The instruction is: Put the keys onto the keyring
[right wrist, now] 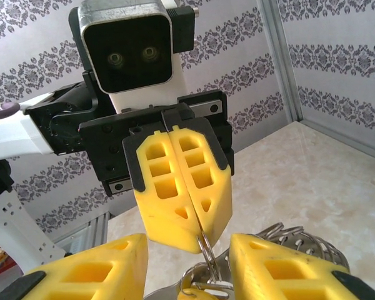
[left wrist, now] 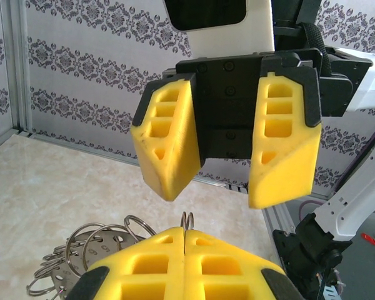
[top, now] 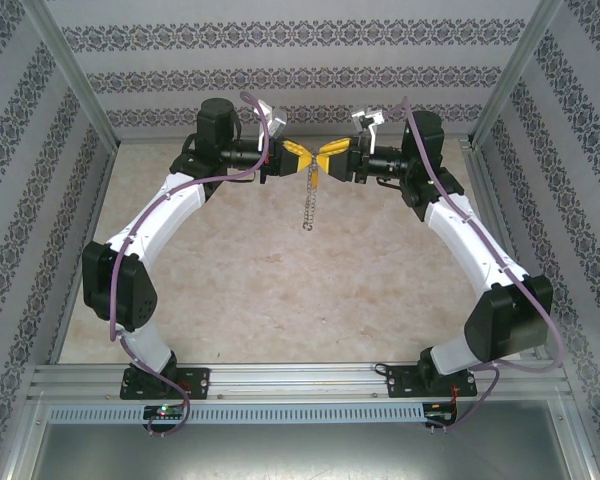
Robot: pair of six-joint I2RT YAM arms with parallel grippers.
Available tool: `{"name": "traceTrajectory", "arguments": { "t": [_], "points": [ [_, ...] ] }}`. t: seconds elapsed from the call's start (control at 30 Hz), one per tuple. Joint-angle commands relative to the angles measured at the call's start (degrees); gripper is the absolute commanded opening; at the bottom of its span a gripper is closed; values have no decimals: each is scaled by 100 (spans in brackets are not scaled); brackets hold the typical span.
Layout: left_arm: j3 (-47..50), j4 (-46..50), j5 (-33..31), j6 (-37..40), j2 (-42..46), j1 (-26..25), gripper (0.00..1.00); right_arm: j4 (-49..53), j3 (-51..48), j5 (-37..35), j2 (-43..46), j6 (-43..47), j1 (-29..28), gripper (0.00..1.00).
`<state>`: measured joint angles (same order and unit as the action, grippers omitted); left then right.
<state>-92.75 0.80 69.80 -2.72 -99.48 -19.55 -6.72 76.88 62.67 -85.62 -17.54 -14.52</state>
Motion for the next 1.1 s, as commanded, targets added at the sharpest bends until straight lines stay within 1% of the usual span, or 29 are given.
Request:
{"name": "traceTrajectory", "arguments": {
  "t": [0.0,0.17,0.23,0.33,0.37,0.4,0.63,0.67,0.73,0.87,0.93,1.07],
  "points": [
    [10,-387,86,-93,168,-62,0,-219,160,188,-90,-70,-46,38],
    [7,-411,78,-98,182,-64,0,-242,110,229,-130,-87,-53,31],
    [5,-416,75,-97,177,-62,0,-242,83,236,-128,-87,-58,24],
    [7,-421,64,-98,184,-65,0,-258,38,270,-130,-92,-51,21],
    [3,-426,60,-97,184,-64,0,-253,31,288,-140,-99,-62,17],
    [2,-431,60,-102,181,-59,0,-247,24,305,-140,-100,-59,16],
    [2,-466,60,-132,165,-64,0,-232,2,342,-209,-100,-97,17],
    [7,-476,60,-132,171,-65,0,-222,2,342,-223,-100,-101,18],
    [9,-484,69,-138,163,-58,0,-216,22,353,-252,-98,-103,26],
    [20,-475,66,-139,179,-59,0,-219,40,351,-294,-100,-115,25],
    [31,-475,60,-132,182,-58,0,-215,46,355,-293,-101,-113,18],
    [38,-493,56,-132,192,-61,0,-209,38,307,-271,-85,-100,17]
  ]
}}
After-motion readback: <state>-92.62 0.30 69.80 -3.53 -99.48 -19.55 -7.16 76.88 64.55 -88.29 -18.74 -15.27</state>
